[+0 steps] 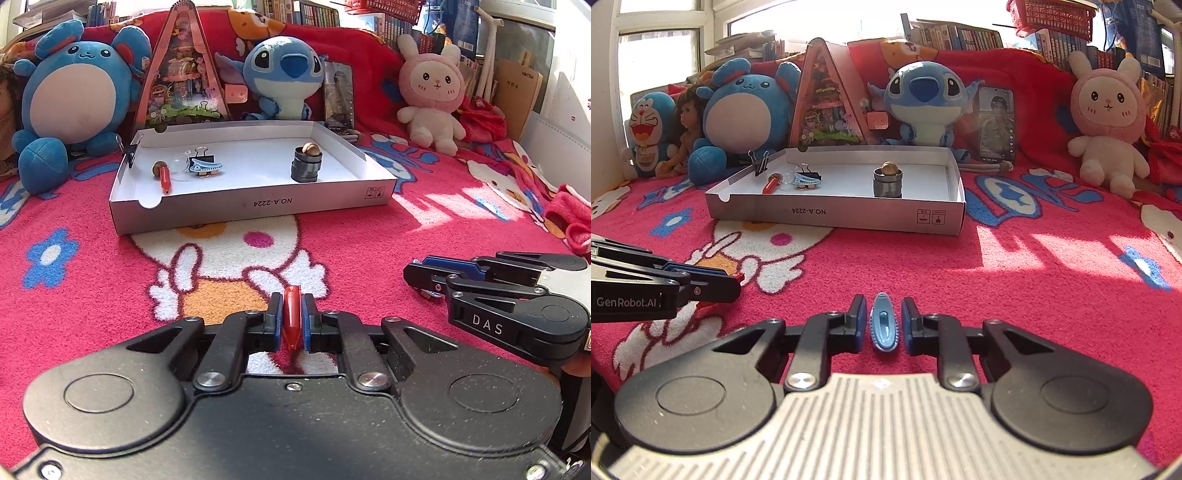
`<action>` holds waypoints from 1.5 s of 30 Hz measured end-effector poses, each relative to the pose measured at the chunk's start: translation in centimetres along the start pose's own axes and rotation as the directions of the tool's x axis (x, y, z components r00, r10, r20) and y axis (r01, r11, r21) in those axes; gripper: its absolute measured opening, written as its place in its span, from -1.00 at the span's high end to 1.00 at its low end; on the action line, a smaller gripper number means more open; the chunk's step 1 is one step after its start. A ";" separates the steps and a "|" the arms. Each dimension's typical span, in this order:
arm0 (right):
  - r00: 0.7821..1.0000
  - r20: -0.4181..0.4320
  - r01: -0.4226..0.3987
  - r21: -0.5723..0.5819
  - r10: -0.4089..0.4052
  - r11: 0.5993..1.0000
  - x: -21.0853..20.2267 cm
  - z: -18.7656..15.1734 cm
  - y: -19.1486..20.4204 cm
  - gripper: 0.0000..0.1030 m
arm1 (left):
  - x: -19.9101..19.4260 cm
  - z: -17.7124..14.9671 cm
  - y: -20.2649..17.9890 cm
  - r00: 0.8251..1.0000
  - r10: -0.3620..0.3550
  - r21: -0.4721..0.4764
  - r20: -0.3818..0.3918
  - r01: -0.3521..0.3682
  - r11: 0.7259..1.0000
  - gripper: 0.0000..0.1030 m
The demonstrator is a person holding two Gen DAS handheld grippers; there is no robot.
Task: Organize rigid objects
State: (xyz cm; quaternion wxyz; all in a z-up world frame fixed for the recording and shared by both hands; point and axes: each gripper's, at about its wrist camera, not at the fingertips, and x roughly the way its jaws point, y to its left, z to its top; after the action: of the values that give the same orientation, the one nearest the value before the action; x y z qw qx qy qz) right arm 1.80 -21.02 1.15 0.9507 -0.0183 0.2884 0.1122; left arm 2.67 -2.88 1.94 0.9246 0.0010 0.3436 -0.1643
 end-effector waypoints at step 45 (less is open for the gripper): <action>0.999 0.045 0.006 0.023 -0.007 1.000 0.0 1.9 -0.4 -0.12 | 0.2 2.9 5.2 0.996 0.075 -0.123 0.045 -0.069 0.990 0.81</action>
State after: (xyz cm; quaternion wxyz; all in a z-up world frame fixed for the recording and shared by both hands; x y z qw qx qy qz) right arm 2.87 -21.22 2.70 0.9575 -0.0059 0.2681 0.1062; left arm 6.23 1.62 3.44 0.9366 -0.0470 0.3297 -0.1093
